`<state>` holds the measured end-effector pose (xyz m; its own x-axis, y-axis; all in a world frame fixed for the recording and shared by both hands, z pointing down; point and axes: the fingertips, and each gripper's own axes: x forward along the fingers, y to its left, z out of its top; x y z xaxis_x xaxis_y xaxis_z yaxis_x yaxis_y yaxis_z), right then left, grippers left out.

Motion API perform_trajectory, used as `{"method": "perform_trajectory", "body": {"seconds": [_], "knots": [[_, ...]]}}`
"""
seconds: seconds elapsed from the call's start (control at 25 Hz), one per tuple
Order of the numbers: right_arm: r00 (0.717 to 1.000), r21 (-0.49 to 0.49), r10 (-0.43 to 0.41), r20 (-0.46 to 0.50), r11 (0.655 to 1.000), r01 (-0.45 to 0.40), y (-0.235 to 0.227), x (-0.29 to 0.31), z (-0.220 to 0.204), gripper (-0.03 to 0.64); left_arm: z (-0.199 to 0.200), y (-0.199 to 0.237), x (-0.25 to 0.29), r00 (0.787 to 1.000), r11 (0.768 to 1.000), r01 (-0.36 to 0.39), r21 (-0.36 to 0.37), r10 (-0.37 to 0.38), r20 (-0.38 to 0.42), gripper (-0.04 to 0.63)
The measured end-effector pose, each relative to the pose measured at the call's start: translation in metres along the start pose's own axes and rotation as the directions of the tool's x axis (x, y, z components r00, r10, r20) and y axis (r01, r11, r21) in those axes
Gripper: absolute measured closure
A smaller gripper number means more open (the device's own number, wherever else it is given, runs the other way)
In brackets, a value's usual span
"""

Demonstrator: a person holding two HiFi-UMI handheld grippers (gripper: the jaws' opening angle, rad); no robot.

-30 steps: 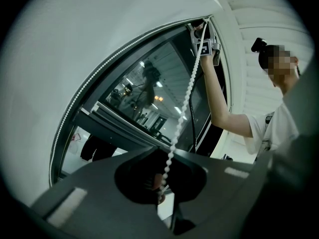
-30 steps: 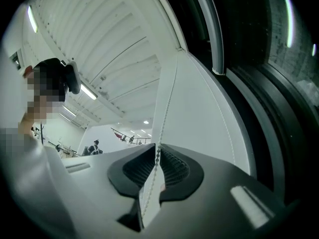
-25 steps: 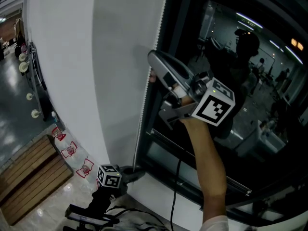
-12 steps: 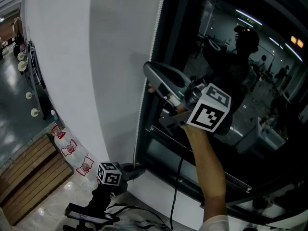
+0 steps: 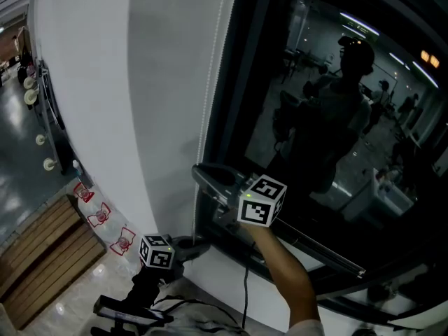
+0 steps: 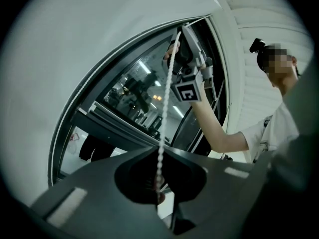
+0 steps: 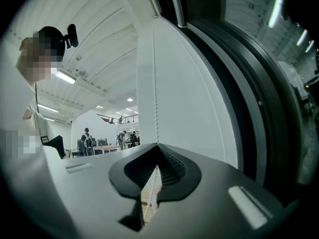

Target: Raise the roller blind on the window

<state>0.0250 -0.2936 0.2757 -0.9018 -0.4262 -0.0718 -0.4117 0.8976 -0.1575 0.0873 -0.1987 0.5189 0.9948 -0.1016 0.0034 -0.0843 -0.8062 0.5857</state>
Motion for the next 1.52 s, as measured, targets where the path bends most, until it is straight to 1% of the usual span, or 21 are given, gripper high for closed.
{"method": "perform_trajectory", "body": {"seconds": [0.12, 0.28, 0.44, 0.56, 0.68, 0.8, 0.92, 1.04, 1.2, 1.32, 1.44, 1.52], "knots": [[1.0, 0.068, -0.009, -0.02, 0.998, 0.011, -0.004, -0.003, -0.034, 0.611, -0.001, 0.0, -0.002, 1.0, 1.0, -0.003, 0.0, 0.003, -0.001, 0.597], [0.999, 0.121, -0.014, -0.049, 0.993, 0.02, -0.008, -0.006, -0.066, 0.612, 0.002, 0.0, -0.001, 1.0, 1.0, -0.002, 0.003, 0.002, 0.003, 0.597], [0.993, 0.178, -0.037, -0.11, 0.982, 0.056, -0.017, -0.013, -0.108, 0.612, 0.002, 0.0, -0.002, 1.0, 1.0, -0.006, -0.002, 0.007, 0.004, 0.597], [0.983, 0.216, -0.053, -0.178, 0.972, 0.092, -0.025, -0.02, -0.147, 0.612, -0.001, 0.002, -0.002, 1.0, 1.0, -0.011, -0.007, 0.011, 0.003, 0.597], [0.966, 0.263, -0.059, -0.253, 0.956, 0.127, -0.028, -0.025, -0.192, 0.611, -0.005, 0.004, -0.002, 1.0, 1.0, -0.018, -0.015, 0.018, -0.002, 0.597], [0.956, 0.318, -0.058, -0.286, 0.936, 0.152, -0.028, -0.031, -0.225, 0.612, -0.01, 0.005, -0.002, 1.0, 0.999, -0.024, -0.025, 0.024, -0.004, 0.597], [0.961, 0.36, -0.062, -0.269, 0.919, 0.159, -0.025, -0.036, -0.233, 0.611, -0.014, 0.007, -0.006, 0.999, 0.999, -0.038, -0.03, 0.038, -0.002, 0.597], [0.969, 0.366, -0.065, -0.24, 0.918, 0.152, -0.02, -0.04, -0.226, 0.611, -0.014, 0.01, -0.013, 0.998, 0.998, -0.064, -0.029, 0.064, 0.01, 0.597], [0.978, 0.383, -0.082, -0.189, 0.911, 0.15, -0.021, -0.046, -0.216, 0.611, -0.007, 0.015, -0.021, 0.995, 0.995, -0.1, -0.003, 0.1, 0.024, 0.597], [0.982, 0.406, -0.102, -0.158, 0.9, 0.159, -0.019, -0.052, -0.212, 0.611, -0.013, 0.014, -0.026, 0.993, 0.992, -0.122, 0.013, 0.122, 0.004, 0.597], [0.984, 0.414, -0.104, -0.144, 0.897, 0.155, -0.011, -0.056, -0.211, 0.611, -0.031, 0.016, -0.029, 0.989, 0.99, -0.141, 0.016, 0.141, -0.036, 0.595], [0.987, 0.424, -0.092, -0.132, 0.894, 0.141, -0.002, -0.058, -0.212, 0.611, -0.048, 0.018, -0.03, 0.986, 0.99, -0.142, 0.018, 0.143, -0.082, 0.49]]}}
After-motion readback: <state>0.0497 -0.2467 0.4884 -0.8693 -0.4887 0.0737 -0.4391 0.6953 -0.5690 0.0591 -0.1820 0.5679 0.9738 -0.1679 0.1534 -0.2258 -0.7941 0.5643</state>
